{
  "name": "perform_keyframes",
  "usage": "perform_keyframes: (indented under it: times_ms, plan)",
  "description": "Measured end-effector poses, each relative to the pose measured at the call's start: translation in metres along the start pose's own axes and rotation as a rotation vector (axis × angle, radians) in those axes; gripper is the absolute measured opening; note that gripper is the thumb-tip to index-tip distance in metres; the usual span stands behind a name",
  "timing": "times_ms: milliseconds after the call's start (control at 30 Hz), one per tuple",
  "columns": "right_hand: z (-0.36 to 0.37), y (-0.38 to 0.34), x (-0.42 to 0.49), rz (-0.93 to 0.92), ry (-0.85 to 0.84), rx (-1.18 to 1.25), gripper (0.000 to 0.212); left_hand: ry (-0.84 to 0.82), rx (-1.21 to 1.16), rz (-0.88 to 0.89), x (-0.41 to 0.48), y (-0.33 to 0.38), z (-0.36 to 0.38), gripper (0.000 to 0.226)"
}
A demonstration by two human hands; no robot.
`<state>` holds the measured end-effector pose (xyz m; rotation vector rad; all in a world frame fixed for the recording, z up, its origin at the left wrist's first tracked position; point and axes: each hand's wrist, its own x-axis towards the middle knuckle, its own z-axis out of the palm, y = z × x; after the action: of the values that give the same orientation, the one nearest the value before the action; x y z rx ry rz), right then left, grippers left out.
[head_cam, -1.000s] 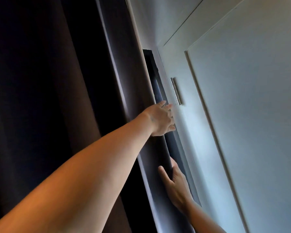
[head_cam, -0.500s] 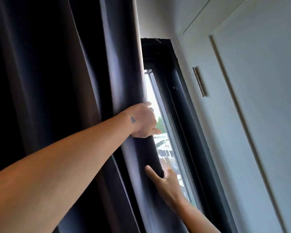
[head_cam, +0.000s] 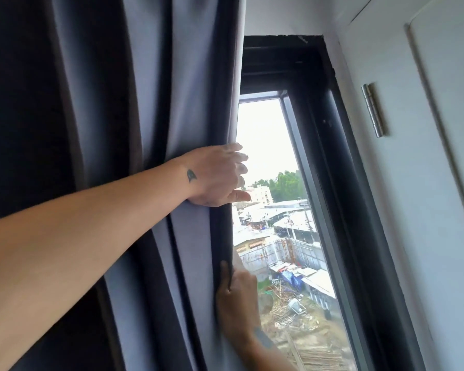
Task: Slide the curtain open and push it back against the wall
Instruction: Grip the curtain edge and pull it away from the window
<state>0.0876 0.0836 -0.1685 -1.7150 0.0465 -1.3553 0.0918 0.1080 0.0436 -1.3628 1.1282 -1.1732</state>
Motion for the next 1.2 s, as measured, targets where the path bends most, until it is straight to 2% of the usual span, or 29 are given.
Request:
perform_keyframes:
  times_ms: [100,267,433,533,767,867,1000,1200]
  plan:
    - [0.016,-0.01,-0.009,-0.053,0.015,0.019,0.03,0.022,0.043,0.014,-0.019,-0.007,0.003,0.069]
    - [0.04,-0.027,-0.027,-0.062,0.003,0.053,0.029,0.023,0.09,0.037,-0.056,-0.011,0.013,0.083]
    - [0.055,-0.045,-0.042,-0.087,-0.047,0.146,0.032,-0.063,0.042,-0.054,-0.096,-0.017,0.023,0.062]
    - [0.064,-0.06,-0.048,-0.119,-0.04,0.173,0.031,-0.118,-0.028,-0.081,-0.116,-0.018,0.027,0.061]
    - [0.092,-0.085,-0.071,-0.193,-0.12,0.238,0.022,-0.201,-0.011,-0.124,-0.152,-0.025,0.03,0.061]
    - [0.103,-0.092,-0.081,-0.166,-0.153,0.269,0.039,-0.215,-0.008,-0.121,-0.17,-0.019,0.029,0.06]
    - [0.114,-0.095,-0.104,-0.084,-0.302,0.298,0.057,-0.31,-0.03,-0.136,-0.208,0.001,0.033,0.068]
    - [0.131,-0.111,-0.13,-0.097,-0.439,0.306,0.06,-0.31,-0.093,-0.195,-0.268,0.02,0.029,0.05]
